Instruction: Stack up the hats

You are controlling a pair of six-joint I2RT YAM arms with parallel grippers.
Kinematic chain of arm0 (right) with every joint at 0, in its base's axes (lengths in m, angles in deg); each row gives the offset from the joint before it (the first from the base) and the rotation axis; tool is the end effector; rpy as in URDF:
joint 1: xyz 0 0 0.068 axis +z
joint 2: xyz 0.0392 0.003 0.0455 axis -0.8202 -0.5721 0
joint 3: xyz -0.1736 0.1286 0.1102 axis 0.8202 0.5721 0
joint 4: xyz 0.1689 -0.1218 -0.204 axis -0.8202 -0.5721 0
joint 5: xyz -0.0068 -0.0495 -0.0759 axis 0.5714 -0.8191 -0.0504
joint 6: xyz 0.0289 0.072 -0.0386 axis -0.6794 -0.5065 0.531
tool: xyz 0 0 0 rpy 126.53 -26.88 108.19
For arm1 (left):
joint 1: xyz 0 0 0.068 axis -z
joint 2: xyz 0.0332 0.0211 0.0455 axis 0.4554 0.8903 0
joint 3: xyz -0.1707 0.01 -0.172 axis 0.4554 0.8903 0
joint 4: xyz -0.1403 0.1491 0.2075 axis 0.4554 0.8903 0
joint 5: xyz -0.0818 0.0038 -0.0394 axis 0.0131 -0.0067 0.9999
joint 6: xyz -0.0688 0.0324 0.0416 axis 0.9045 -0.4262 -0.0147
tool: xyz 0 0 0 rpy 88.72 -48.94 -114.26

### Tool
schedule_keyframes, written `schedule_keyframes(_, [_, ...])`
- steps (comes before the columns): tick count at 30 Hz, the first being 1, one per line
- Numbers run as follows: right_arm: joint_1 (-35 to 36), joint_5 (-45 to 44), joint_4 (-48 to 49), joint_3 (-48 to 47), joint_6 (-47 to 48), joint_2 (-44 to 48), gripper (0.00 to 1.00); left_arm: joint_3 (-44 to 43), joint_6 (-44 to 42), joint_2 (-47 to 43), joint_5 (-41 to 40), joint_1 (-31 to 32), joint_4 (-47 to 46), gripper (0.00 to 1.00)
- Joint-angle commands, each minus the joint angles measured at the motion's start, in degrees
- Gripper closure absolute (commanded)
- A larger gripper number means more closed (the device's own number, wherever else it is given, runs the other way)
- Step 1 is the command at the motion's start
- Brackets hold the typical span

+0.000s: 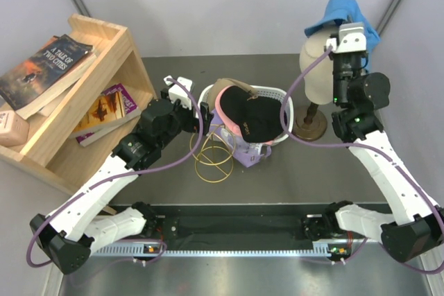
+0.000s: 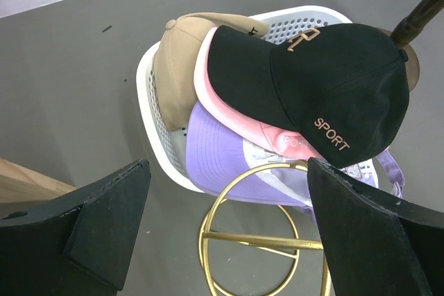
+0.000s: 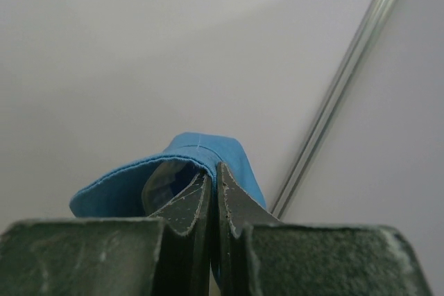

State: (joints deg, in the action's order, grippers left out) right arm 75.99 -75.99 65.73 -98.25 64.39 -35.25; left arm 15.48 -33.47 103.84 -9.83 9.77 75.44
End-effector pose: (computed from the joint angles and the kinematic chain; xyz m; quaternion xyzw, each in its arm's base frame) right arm 0.2947 0.0870 0.4901 -0.0891 0.4623 -0.1833 0.8630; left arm 0.2545 -0.1775 0.3328 0.1604 0.7794 -0.1767 0.5793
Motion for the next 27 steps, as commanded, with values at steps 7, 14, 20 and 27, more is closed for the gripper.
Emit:
schedule_keyframes(7, [8.91, -7.90, 3.23, 4.59, 13.93, 0.68, 1.00, 0.19, 0.62, -0.42, 0.76, -0.04, -2.27, 0.01])
schedule_keyframes(14, [12.25, -12.91, 5.95, 11.96, 15.60, 3.93, 1.00, 0.19, 0.80, -0.15, 1.38, 0.05, -2.27, 0.01])
schedule_keyframes(20, [13.57, -15.02, 2.62, 15.75, 15.51, 6.05, 1.00, 0.19, 1.06, -0.15, 1.90, 0.05, -2.27, 0.01])
schedule_keyframes(27, [15.68, -18.71, 1.73, 19.09, 16.04, 4.12, 1.00, 0.28, 1.50, 0.55, 2.96, 0.05, -2.45, 0.01])
